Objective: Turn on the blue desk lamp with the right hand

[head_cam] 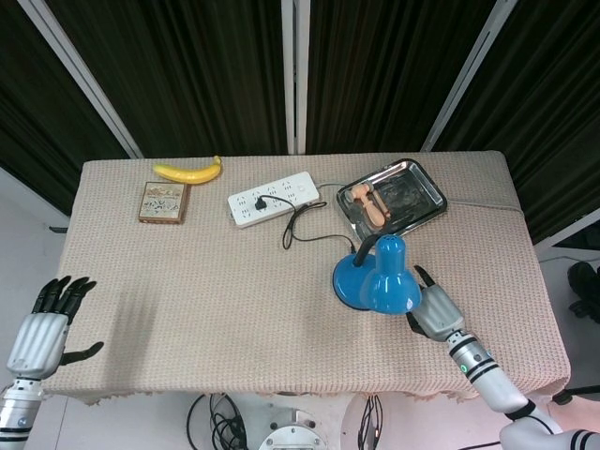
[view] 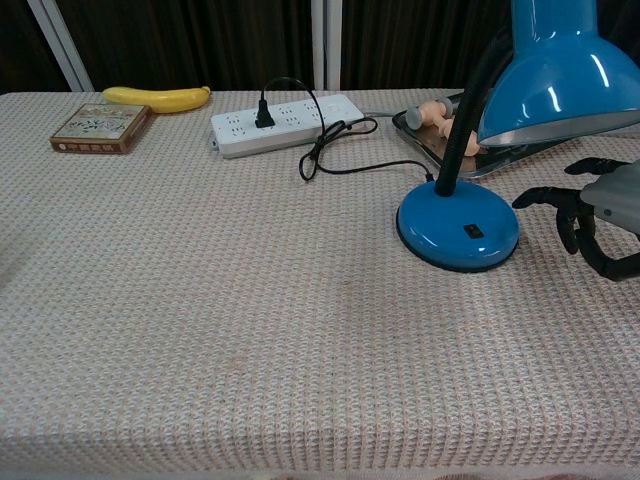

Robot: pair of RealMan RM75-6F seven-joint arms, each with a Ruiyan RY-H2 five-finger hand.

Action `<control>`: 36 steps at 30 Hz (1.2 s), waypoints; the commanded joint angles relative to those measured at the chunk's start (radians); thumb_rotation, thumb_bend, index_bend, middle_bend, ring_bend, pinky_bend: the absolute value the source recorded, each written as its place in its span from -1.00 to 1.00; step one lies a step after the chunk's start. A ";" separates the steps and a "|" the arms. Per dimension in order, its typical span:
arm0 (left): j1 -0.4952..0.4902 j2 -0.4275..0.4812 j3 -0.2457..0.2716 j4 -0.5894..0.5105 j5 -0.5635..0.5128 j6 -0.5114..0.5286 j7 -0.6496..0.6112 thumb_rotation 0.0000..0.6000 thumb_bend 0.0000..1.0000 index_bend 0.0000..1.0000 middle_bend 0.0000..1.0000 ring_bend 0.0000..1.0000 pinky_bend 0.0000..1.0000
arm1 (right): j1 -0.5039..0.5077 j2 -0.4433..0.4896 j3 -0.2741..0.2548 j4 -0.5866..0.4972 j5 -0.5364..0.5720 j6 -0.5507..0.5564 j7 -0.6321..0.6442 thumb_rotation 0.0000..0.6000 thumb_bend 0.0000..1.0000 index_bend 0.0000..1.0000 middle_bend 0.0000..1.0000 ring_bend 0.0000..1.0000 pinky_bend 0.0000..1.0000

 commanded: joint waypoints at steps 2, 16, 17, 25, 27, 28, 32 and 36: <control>0.004 0.003 0.000 0.002 -0.002 0.004 -0.003 1.00 -0.94 -0.75 -0.85 -1.00 -1.00 | 0.017 -0.002 -0.005 -0.027 0.020 -0.013 -0.020 0.70 0.56 -0.79 0.21 0.29 -0.05; 0.000 0.005 -0.001 0.000 -0.001 -0.004 0.003 1.00 -0.94 -0.75 -0.85 -1.00 -1.00 | 0.049 -0.007 -0.027 -0.039 0.032 -0.034 -0.012 1.00 0.65 -0.83 0.99 0.96 0.95; 0.001 0.007 -0.001 -0.002 -0.002 -0.003 0.006 1.00 -0.94 -0.75 -0.85 -1.00 -1.00 | 0.055 -0.007 -0.029 -0.048 0.048 -0.045 -0.031 1.00 0.66 -0.86 1.00 0.97 0.96; 0.002 0.011 -0.002 -0.002 -0.009 -0.006 0.004 1.00 -0.94 -0.75 -0.85 -1.00 -1.00 | 0.080 -0.013 -0.035 -0.087 0.135 -0.069 -0.100 1.00 0.67 -0.90 1.00 0.99 0.98; 0.001 0.011 -0.003 -0.002 -0.008 -0.007 0.004 1.00 -0.94 -0.75 -0.85 -1.00 -1.00 | 0.082 -0.014 -0.038 -0.091 0.141 -0.067 -0.104 1.00 0.66 -0.90 1.00 0.99 0.98; 0.001 0.012 -0.003 -0.002 -0.008 -0.007 0.004 1.00 -0.94 -0.75 -0.85 -1.00 -1.00 | 0.083 -0.013 -0.041 -0.093 0.144 -0.065 -0.108 1.00 0.66 -0.90 1.00 0.99 0.98; 0.002 0.013 -0.003 -0.003 -0.008 -0.005 0.001 1.00 -0.94 -0.75 -0.85 -1.00 -1.00 | 0.088 -0.013 -0.050 -0.098 0.156 -0.062 -0.121 1.00 0.66 -0.90 1.00 0.99 0.97; 0.005 0.014 -0.002 -0.002 -0.007 -0.003 0.002 1.00 -0.94 -0.75 -0.85 -1.00 -1.00 | 0.093 -0.015 -0.058 -0.103 0.172 -0.060 -0.132 1.00 0.66 -0.90 1.00 0.99 0.97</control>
